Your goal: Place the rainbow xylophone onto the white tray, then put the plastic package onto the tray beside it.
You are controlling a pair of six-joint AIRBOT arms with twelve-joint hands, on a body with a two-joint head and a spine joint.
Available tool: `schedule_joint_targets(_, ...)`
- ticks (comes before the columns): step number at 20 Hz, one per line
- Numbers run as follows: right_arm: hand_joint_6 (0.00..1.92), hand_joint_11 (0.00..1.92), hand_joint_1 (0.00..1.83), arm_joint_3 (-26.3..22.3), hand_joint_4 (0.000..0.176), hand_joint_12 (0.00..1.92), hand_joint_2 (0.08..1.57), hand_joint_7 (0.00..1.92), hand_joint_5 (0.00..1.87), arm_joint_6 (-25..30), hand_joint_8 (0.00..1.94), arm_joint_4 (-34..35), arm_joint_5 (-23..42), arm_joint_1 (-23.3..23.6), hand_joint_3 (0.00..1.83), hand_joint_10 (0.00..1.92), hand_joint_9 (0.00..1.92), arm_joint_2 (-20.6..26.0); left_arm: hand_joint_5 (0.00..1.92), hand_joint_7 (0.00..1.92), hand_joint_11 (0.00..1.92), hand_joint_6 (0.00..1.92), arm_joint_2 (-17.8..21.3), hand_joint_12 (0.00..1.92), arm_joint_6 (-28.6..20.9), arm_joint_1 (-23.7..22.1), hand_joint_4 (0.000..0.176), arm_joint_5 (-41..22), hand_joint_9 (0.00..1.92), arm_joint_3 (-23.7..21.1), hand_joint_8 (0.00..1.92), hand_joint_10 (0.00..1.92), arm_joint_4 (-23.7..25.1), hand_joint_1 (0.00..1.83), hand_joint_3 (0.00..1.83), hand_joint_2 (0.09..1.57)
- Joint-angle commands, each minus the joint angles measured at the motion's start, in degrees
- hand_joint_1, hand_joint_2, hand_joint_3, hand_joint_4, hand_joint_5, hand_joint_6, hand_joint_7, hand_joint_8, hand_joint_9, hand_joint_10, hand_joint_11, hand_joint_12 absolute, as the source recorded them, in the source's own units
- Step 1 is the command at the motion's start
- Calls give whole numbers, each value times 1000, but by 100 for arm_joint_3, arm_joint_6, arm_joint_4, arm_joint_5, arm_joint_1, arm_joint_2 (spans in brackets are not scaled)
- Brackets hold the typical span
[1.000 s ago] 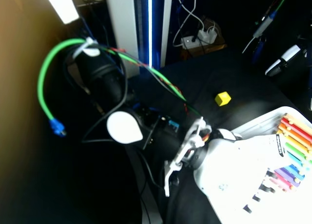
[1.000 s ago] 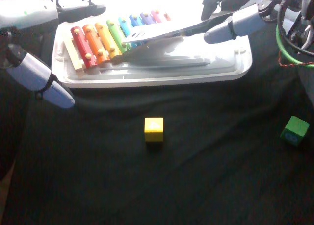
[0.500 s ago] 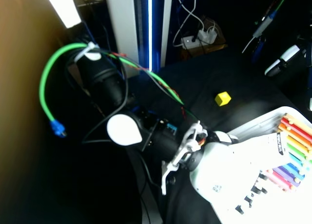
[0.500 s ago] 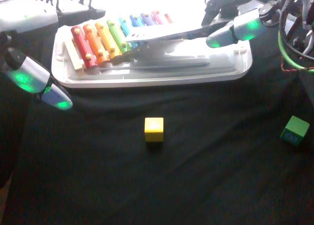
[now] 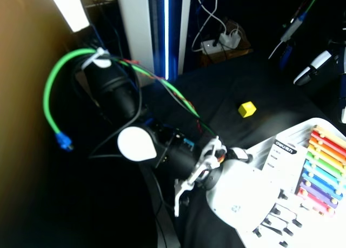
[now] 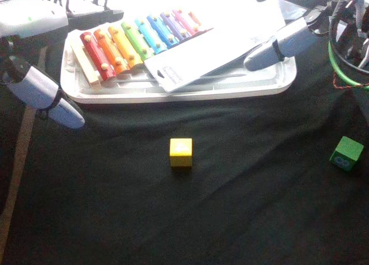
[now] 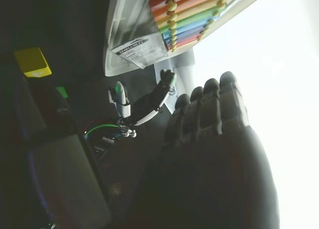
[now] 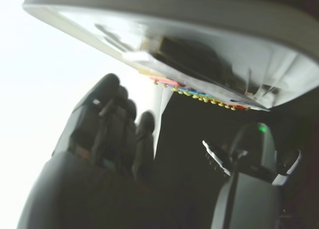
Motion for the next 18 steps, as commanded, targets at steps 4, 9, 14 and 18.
schedule_joint_targets(4, 0, 0, 761, -144, 176, 0, 545, 0, 0, 46, 0, 281, 974, 53, 0, 0, 0, 93, 0, 0, 0, 0, 3, 0, 214, -1, 0, -613, 0, -12, 0, 0, -534, 932, 7, 675)
schedule_joint_targets(9, 0, 144, 737, -519, 176, 65, 532, 0, 0, 45, 0, 437, 1578, 54, 0, 0, 0, 379, 0, 0, 0, 0, 84, 0, 696, 134, 0, -1074, 0, -26, 0, 0, -1398, 946, 4, 672)
schedule_joint_targets(14, 0, 11, 712, -1276, 176, 536, 563, 0, 0, -398, 0, 1122, 2323, 55, 11, 0, 0, 991, 0, 0, 0, 0, 151, 0, 1404, 223, 12, -2029, 0, -188, 0, 0, -2427, 974, 11, 690)
schedule_joint_targets(18, 0, 0, 731, -2029, 176, 309, 499, 0, 0, -1259, 0, 1683, 2909, 41, 0, 0, 0, 1598, 0, 0, 0, 0, 267, 0, 1487, 363, 40, -2866, 0, -373, 0, 0, -2767, 866, 24, 723)
